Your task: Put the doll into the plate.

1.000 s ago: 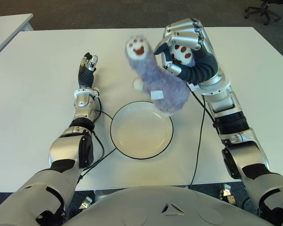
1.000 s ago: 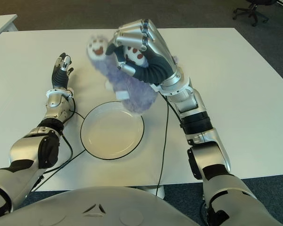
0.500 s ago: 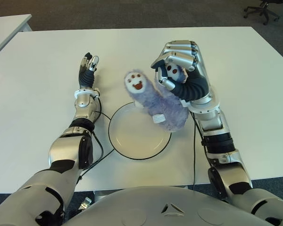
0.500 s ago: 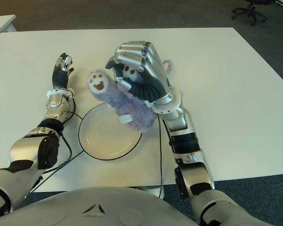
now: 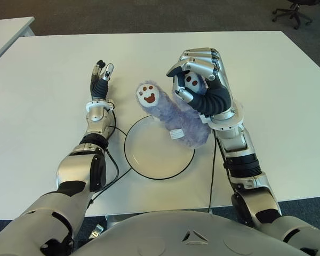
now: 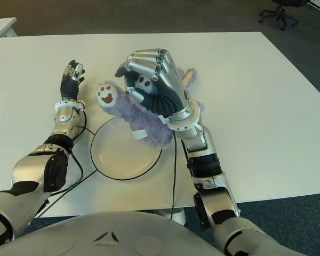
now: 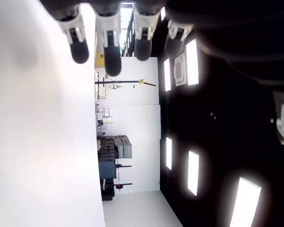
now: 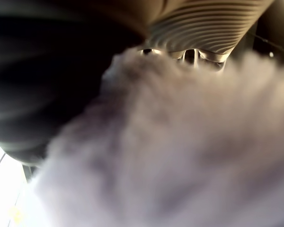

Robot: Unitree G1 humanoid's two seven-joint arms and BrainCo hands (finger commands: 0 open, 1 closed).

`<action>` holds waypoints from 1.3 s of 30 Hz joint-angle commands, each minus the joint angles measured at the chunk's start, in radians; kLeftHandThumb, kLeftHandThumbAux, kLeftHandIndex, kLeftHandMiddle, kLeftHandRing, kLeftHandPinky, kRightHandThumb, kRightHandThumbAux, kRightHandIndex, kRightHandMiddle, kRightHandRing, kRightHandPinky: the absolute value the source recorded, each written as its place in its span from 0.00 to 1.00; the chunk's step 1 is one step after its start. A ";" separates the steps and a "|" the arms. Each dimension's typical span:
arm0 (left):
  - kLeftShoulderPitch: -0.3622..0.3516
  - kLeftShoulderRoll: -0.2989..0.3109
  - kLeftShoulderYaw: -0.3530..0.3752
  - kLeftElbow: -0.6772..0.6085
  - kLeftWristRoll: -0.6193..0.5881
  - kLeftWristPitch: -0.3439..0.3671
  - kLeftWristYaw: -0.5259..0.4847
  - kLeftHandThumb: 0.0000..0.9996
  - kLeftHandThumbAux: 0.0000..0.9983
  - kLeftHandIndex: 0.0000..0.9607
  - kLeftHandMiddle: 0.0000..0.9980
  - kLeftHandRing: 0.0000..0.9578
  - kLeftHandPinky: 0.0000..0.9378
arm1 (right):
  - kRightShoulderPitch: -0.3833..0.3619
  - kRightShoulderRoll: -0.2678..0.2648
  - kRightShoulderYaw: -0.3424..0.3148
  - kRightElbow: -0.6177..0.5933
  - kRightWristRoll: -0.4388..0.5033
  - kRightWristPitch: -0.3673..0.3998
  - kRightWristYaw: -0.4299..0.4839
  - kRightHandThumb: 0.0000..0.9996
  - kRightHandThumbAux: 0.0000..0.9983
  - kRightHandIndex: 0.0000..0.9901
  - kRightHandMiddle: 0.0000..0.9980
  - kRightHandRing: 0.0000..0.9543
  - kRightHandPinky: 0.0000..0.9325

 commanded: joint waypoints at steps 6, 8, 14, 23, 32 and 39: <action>0.106 -0.039 -0.010 0.062 0.008 0.052 0.011 0.00 0.39 0.00 0.09 0.14 0.16 | -0.005 -0.029 0.038 0.037 0.078 -0.021 0.066 0.71 0.72 0.43 0.68 0.75 0.82; 0.106 -0.040 -0.009 0.061 0.005 0.053 0.002 0.00 0.39 0.00 0.08 0.13 0.14 | -0.023 -0.012 0.063 0.088 0.077 -0.055 0.064 0.71 0.72 0.43 0.70 0.77 0.84; 0.107 -0.042 -0.004 0.062 -0.004 0.060 -0.019 0.00 0.38 0.00 0.06 0.10 0.11 | -0.064 -0.011 0.072 0.180 0.099 -0.153 0.060 0.71 0.72 0.43 0.75 0.83 0.90; 0.109 -0.043 -0.004 0.062 0.000 0.060 -0.005 0.00 0.38 0.00 0.07 0.12 0.11 | -0.100 -0.012 0.070 0.293 0.101 -0.228 0.070 0.71 0.72 0.42 0.78 0.87 0.92; 0.102 -0.042 0.003 0.085 -0.002 0.071 -0.008 0.00 0.41 0.00 0.11 0.18 0.17 | -0.109 -0.002 0.145 0.289 0.127 -0.167 0.163 0.71 0.72 0.43 0.77 0.85 0.89; 0.107 -0.044 0.006 0.087 -0.006 0.047 -0.030 0.00 0.38 0.00 0.11 0.18 0.14 | -0.154 0.014 0.178 0.392 0.159 -0.203 0.194 0.71 0.72 0.44 0.79 0.85 0.89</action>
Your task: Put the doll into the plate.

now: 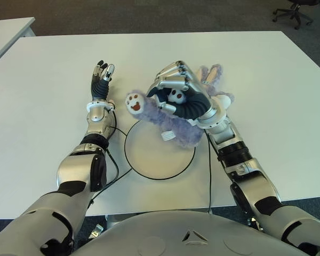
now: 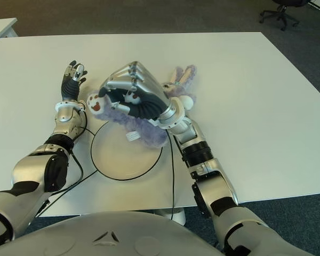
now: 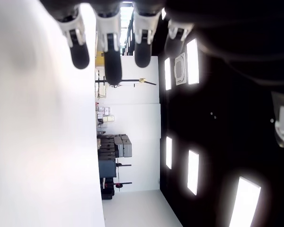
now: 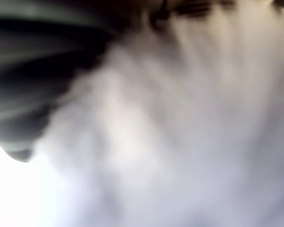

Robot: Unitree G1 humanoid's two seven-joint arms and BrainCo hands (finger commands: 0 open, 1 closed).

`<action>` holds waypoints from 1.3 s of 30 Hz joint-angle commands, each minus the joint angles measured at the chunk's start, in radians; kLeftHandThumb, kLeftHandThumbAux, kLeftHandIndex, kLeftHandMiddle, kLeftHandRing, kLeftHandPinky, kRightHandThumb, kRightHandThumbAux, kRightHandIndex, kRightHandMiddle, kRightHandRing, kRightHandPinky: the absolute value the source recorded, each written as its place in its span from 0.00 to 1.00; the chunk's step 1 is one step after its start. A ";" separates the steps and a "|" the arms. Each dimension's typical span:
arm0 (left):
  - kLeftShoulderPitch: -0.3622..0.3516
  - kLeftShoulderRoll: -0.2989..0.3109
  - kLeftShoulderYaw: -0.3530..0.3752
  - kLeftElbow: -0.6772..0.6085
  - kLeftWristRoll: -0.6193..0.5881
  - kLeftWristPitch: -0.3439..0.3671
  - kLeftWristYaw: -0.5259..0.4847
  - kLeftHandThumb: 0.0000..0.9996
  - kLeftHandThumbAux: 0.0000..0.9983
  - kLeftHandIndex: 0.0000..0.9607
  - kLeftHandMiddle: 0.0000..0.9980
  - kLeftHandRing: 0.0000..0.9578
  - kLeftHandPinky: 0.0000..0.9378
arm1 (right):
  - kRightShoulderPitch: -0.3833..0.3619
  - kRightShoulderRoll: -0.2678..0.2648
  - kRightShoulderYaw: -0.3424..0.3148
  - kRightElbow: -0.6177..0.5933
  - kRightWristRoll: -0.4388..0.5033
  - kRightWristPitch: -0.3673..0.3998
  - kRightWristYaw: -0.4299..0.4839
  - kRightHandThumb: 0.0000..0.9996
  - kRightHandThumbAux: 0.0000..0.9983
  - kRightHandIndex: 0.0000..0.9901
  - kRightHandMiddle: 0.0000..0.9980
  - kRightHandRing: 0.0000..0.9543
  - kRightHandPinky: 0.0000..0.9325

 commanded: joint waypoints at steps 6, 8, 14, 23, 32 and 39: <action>0.112 -0.037 -0.002 0.081 -0.003 0.034 -0.040 0.00 0.38 0.00 0.10 0.15 0.10 | -0.033 0.014 0.025 0.129 0.028 -0.033 0.044 0.72 0.72 0.44 0.81 0.86 0.89; 0.113 -0.037 -0.005 0.082 0.001 0.033 -0.040 0.00 0.38 0.00 0.09 0.14 0.09 | -0.034 0.017 0.026 0.139 0.035 -0.032 0.049 0.72 0.71 0.44 0.81 0.86 0.89; 0.118 -0.037 -0.013 0.082 0.009 0.024 -0.033 0.00 0.41 0.00 0.09 0.12 0.08 | -0.034 0.036 0.060 0.191 0.090 -0.006 0.097 0.73 0.71 0.44 0.82 0.86 0.90; 0.117 -0.038 -0.020 0.086 0.021 0.025 -0.008 0.00 0.44 0.00 0.08 0.12 0.10 | -0.053 0.052 0.061 0.249 0.094 -0.021 0.135 0.73 0.71 0.44 0.82 0.86 0.89; 0.112 -0.039 -0.011 0.090 0.009 0.037 -0.030 0.00 0.44 0.00 0.09 0.12 0.11 | -0.056 0.069 0.056 0.270 0.093 -0.029 0.144 0.73 0.71 0.44 0.81 0.85 0.89; 0.107 -0.042 0.003 0.093 -0.007 0.051 -0.043 0.00 0.43 0.00 0.11 0.13 0.12 | -0.050 0.079 0.070 0.273 0.131 -0.021 0.175 0.73 0.71 0.44 0.81 0.85 0.89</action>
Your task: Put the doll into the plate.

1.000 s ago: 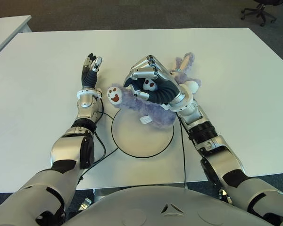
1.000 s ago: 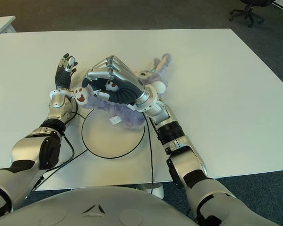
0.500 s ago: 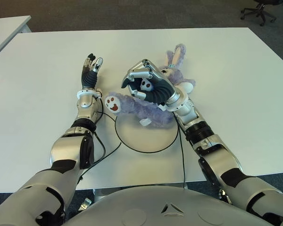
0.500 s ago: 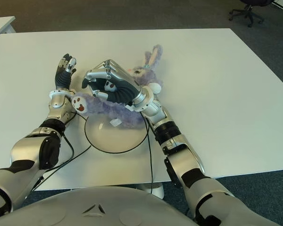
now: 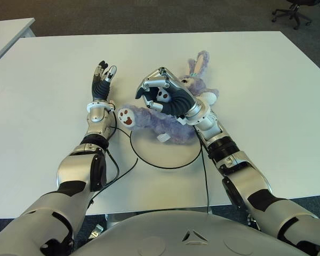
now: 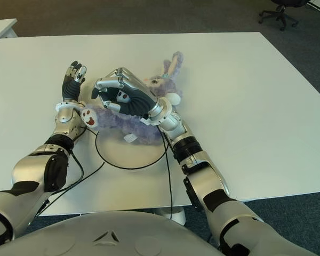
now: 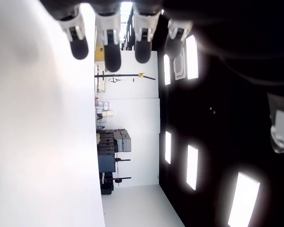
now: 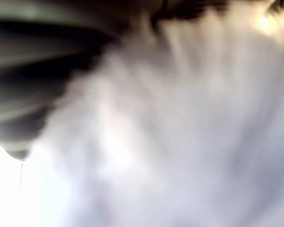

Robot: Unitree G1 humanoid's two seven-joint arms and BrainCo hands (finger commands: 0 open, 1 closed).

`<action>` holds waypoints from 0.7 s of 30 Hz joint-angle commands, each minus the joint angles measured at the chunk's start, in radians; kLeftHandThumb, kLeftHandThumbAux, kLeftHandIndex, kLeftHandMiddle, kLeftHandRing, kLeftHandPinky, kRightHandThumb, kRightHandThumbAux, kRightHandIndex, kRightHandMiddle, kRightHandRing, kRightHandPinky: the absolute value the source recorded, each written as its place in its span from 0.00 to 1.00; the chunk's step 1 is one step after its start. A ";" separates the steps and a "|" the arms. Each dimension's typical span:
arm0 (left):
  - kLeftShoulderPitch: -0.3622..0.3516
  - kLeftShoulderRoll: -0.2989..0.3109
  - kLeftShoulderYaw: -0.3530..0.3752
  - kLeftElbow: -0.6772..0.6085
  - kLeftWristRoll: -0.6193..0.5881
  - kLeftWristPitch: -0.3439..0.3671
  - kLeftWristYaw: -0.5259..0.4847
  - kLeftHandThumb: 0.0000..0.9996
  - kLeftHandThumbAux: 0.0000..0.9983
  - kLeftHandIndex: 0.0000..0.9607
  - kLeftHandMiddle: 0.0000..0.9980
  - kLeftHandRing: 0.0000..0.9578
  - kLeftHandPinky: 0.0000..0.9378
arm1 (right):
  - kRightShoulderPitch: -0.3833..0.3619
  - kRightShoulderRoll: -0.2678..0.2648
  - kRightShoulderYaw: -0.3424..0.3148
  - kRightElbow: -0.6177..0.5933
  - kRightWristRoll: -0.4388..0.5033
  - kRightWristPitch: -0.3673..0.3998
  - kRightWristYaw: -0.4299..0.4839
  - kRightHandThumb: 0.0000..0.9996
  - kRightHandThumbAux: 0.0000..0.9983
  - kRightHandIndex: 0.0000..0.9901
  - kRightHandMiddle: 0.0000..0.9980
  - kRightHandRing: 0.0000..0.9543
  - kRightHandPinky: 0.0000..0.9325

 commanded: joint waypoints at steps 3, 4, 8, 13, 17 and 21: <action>0.106 -0.043 0.006 0.082 -0.009 0.071 -0.016 0.00 0.43 0.00 0.11 0.13 0.14 | 0.023 0.013 0.021 0.032 0.016 0.018 0.039 0.73 0.71 0.44 0.82 0.86 0.89; 0.105 -0.043 0.007 0.082 -0.010 0.073 -0.015 0.00 0.43 0.00 0.11 0.13 0.14 | 0.022 0.015 0.020 0.034 0.009 0.014 0.039 0.73 0.71 0.44 0.82 0.86 0.89; 0.105 -0.043 0.008 0.083 -0.011 0.072 -0.011 0.00 0.44 0.00 0.12 0.15 0.15 | 0.020 0.014 0.019 0.041 -0.011 0.005 0.042 0.73 0.71 0.44 0.82 0.86 0.88; 0.106 -0.043 0.002 0.083 -0.003 0.061 0.001 0.00 0.47 0.00 0.10 0.13 0.13 | 0.021 0.007 0.023 0.040 -0.030 0.002 0.052 0.73 0.71 0.44 0.82 0.86 0.89; 0.105 -0.044 0.000 0.081 -0.001 0.062 0.008 0.00 0.46 0.00 0.11 0.13 0.12 | 0.028 0.003 0.026 0.035 -0.036 0.007 0.058 0.73 0.71 0.44 0.82 0.86 0.89; 0.108 -0.046 -0.002 0.074 -0.001 0.046 -0.002 0.00 0.42 0.00 0.11 0.13 0.10 | 0.037 -0.001 0.030 0.027 -0.042 0.008 0.062 0.73 0.71 0.44 0.81 0.85 0.88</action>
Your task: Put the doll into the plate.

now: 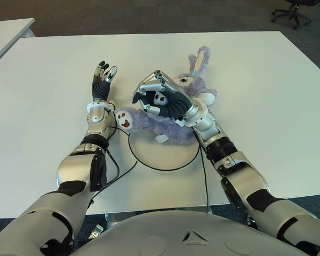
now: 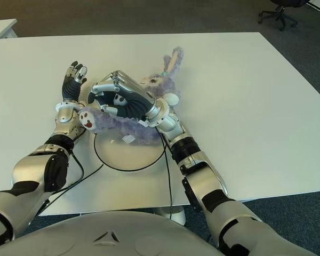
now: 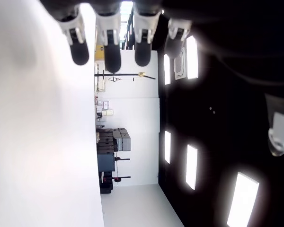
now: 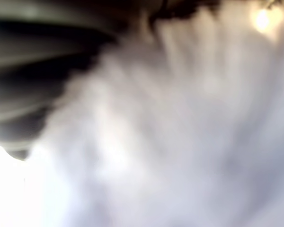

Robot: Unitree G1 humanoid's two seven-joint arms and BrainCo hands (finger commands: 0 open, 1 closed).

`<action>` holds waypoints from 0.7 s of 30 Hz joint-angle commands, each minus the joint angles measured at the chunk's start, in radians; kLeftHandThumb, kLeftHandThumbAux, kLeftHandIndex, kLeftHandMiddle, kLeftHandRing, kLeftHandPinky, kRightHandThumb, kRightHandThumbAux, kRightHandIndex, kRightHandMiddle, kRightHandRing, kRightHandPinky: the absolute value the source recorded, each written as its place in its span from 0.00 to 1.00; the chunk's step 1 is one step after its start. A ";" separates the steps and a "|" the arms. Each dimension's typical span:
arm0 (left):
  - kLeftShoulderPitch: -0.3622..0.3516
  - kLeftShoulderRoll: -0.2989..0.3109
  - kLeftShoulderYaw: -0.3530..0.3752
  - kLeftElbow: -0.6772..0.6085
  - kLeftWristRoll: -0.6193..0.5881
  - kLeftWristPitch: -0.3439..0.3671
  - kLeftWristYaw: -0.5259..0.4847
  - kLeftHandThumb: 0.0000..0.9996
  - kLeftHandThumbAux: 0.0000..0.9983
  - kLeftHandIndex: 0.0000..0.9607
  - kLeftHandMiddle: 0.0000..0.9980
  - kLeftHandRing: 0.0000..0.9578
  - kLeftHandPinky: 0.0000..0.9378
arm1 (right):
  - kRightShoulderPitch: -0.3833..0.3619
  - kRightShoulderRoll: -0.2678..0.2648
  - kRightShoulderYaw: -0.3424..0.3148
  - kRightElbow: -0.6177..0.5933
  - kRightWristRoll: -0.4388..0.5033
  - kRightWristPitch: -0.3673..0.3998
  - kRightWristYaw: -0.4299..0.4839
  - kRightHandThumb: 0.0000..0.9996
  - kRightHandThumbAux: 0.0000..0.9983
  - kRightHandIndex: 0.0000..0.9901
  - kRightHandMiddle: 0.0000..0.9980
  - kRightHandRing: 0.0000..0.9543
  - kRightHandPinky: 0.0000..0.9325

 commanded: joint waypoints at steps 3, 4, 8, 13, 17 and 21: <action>0.111 -0.044 -0.006 0.070 0.004 0.036 -0.008 0.00 0.41 0.00 0.11 0.13 0.12 | 0.042 -0.009 0.018 0.014 -0.045 0.019 0.018 0.73 0.71 0.44 0.81 0.85 0.88; 0.112 -0.044 -0.005 0.070 0.004 0.036 -0.011 0.00 0.41 0.00 0.11 0.13 0.12 | 0.046 -0.008 0.014 0.011 -0.056 0.019 0.011 0.73 0.71 0.44 0.81 0.85 0.88; 0.111 -0.044 -0.002 0.071 -0.001 0.040 -0.018 0.00 0.39 0.00 0.12 0.15 0.16 | 0.052 -0.005 0.005 0.006 -0.078 0.019 -0.004 0.73 0.71 0.44 0.81 0.85 0.88; 0.112 -0.047 0.006 0.070 -0.011 0.036 -0.029 0.00 0.40 0.00 0.12 0.14 0.10 | 0.055 -0.004 -0.003 0.001 -0.105 0.016 -0.024 0.72 0.71 0.44 0.81 0.85 0.88; 0.115 -0.049 0.002 0.067 -0.006 0.019 -0.029 0.00 0.42 0.00 0.12 0.15 0.09 | 0.056 -0.006 -0.006 -0.003 -0.120 0.017 -0.037 0.72 0.71 0.44 0.81 0.85 0.87; 0.118 -0.050 -0.004 0.066 0.001 0.009 -0.021 0.00 0.43 0.00 0.13 0.16 0.10 | 0.057 -0.008 -0.009 -0.011 -0.145 0.024 -0.052 0.71 0.71 0.44 0.81 0.85 0.87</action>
